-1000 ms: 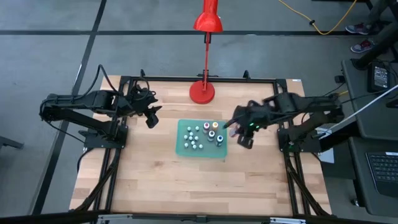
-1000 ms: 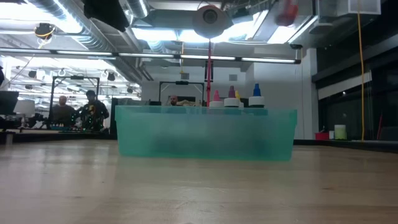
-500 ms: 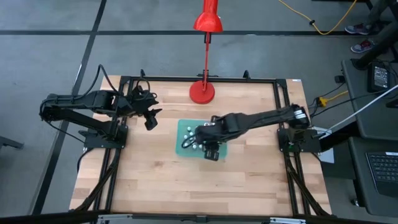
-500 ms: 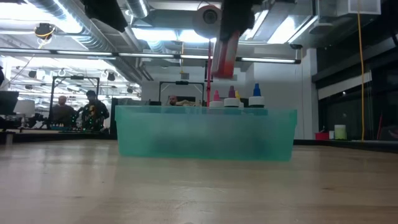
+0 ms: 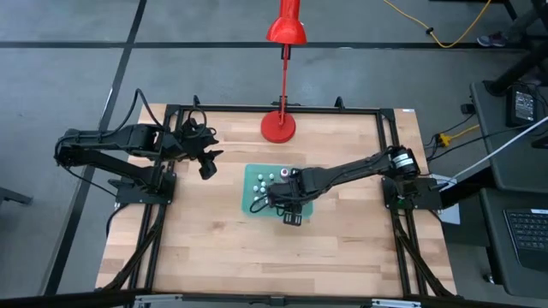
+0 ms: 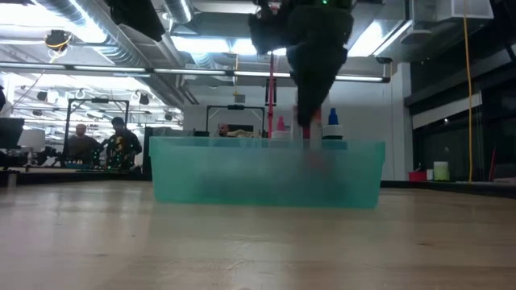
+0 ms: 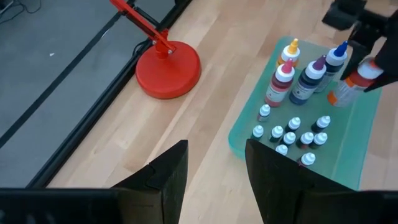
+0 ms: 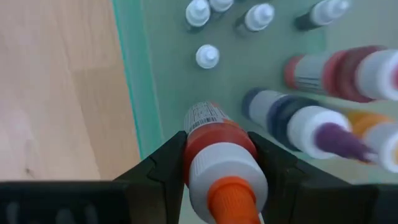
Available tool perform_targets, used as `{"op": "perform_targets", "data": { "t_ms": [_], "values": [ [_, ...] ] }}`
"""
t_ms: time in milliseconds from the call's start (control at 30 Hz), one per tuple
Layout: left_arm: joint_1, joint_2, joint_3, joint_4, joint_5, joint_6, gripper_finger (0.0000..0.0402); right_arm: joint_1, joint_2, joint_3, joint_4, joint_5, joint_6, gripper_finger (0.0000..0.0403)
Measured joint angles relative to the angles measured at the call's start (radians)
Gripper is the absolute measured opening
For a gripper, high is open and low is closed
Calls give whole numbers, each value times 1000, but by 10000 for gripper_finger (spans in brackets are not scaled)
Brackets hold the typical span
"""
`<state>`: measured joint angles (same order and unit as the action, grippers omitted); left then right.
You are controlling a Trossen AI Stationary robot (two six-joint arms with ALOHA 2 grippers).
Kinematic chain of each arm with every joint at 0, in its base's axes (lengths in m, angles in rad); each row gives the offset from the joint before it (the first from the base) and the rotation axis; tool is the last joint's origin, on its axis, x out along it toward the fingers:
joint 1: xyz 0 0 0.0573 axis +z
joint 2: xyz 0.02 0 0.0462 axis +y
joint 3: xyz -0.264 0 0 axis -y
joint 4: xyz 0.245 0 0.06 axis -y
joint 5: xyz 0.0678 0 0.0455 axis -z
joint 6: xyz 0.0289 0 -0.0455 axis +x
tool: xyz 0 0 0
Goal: Pick & Place food coloring
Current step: Put the large orange food coloring bottle into the green bin
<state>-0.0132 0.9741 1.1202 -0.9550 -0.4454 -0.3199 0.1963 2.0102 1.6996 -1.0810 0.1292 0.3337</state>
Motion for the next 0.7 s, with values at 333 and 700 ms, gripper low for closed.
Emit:
{"op": "perform_targets", "data": {
  "t_ms": [333, 700],
  "values": [
    [0, 0, 0, 1, -7, -10, 157, -6, -1, -103, 163, -27, 1, 151],
    [0, 0, 0, 1, -8, -25, 157, -6, -4, -169, 203, -45, 5, 178]
  ]
}}
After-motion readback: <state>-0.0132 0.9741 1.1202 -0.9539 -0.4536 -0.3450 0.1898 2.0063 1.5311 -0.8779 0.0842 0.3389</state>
